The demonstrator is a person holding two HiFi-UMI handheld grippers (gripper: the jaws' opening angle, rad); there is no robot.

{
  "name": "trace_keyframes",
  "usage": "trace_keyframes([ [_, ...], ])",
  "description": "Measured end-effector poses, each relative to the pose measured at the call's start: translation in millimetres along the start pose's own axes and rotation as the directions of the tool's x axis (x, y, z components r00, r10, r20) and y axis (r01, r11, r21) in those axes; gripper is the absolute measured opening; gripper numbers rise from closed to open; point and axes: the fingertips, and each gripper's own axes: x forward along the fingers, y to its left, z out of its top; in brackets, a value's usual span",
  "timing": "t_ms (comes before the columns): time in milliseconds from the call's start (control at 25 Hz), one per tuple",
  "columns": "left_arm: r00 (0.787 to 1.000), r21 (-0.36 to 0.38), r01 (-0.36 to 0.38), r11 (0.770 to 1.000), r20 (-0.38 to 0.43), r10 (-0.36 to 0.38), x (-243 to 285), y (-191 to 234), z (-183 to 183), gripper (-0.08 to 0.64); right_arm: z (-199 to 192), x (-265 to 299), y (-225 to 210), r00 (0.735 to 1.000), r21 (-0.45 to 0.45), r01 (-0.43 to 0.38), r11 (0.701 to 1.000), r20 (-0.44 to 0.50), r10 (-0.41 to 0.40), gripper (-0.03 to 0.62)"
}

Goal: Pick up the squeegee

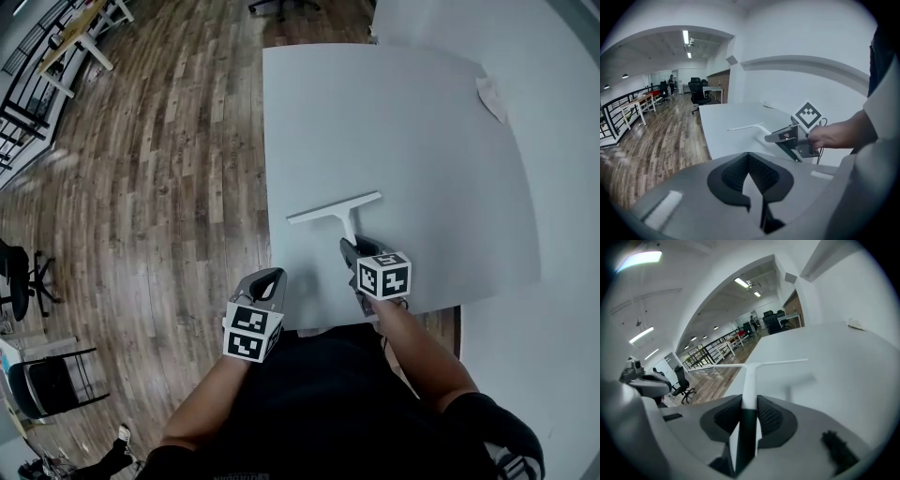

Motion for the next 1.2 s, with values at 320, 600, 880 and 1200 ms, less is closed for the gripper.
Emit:
trace_keyframes([
  [320,0.996,-0.016,-0.059,0.998,0.062,0.060,-6,-25,23,0.008,29,-51,16,0.981,0.022,-0.149,0.989,0.125,0.146,0.097],
  [600,0.980,-0.052,-0.113,0.992,0.158,0.119,-15,-59,38,0.008,39,-99,25,0.946,-0.008,-0.268,0.963,0.189,0.265,0.097],
  [880,0.965,-0.066,-0.144,0.987,0.213,0.155,-23,-93,40,0.008,37,-132,32,0.921,-0.070,-0.325,0.943,0.203,0.332,0.097],
  [1200,0.961,-0.088,-0.175,0.981,0.199,0.190,-36,-110,41,0.008,38,-161,45,0.875,-0.070,-0.412,0.909,0.249,0.416,0.097],
])
